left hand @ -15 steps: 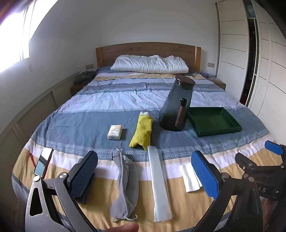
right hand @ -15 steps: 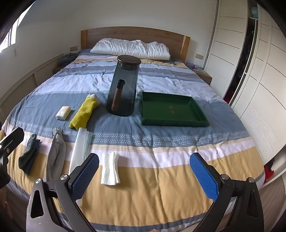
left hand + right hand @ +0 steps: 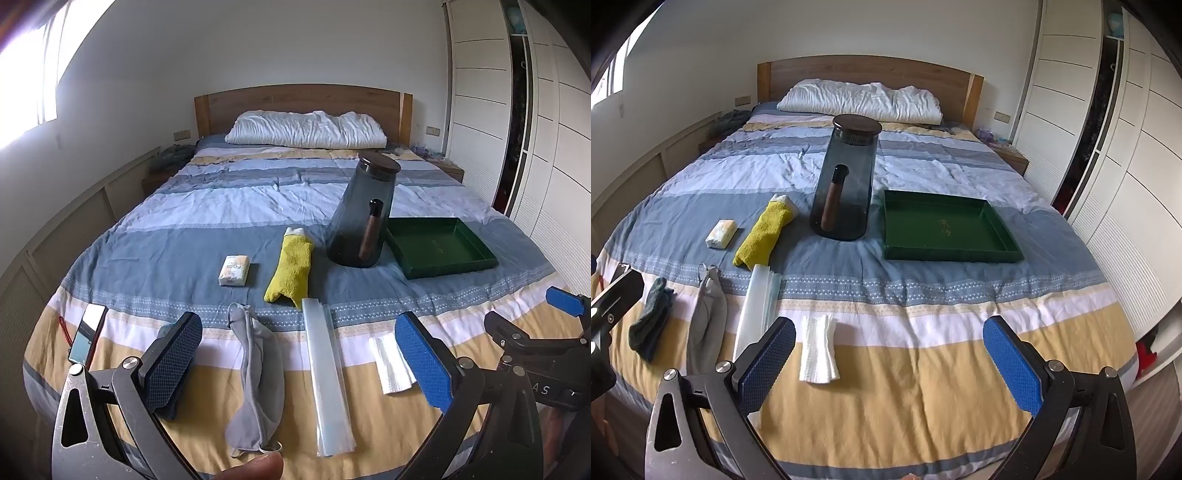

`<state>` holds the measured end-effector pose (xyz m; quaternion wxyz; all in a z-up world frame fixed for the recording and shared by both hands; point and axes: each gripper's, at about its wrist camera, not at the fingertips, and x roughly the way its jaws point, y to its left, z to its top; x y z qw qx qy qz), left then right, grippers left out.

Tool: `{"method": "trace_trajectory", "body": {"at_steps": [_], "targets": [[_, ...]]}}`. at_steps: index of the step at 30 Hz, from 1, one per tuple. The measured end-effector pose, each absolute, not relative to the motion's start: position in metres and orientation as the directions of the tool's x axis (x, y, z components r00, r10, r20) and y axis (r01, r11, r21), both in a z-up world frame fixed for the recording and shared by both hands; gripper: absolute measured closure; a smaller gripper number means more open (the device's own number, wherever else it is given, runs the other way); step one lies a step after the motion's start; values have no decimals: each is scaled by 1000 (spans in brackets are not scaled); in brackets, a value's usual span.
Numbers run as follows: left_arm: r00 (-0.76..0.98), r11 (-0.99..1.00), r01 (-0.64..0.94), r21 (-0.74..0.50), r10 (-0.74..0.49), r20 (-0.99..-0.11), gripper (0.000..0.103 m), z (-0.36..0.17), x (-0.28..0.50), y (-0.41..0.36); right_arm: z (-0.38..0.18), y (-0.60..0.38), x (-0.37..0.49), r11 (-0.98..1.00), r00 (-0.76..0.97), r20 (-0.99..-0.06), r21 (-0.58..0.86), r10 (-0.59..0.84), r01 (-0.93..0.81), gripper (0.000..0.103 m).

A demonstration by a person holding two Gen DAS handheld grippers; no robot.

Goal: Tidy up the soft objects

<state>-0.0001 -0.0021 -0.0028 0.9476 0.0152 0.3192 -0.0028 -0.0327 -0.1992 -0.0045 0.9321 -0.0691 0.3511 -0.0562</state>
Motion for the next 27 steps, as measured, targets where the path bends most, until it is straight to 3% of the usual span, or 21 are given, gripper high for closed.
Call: {"method": "trace_trajectory", "body": {"at_steps": [27], "targets": [[775,1000,20,7,-11,-632,1,-16,6,1,-8,-192,-29,982,745,-649,-187,-155,42,0]]}}
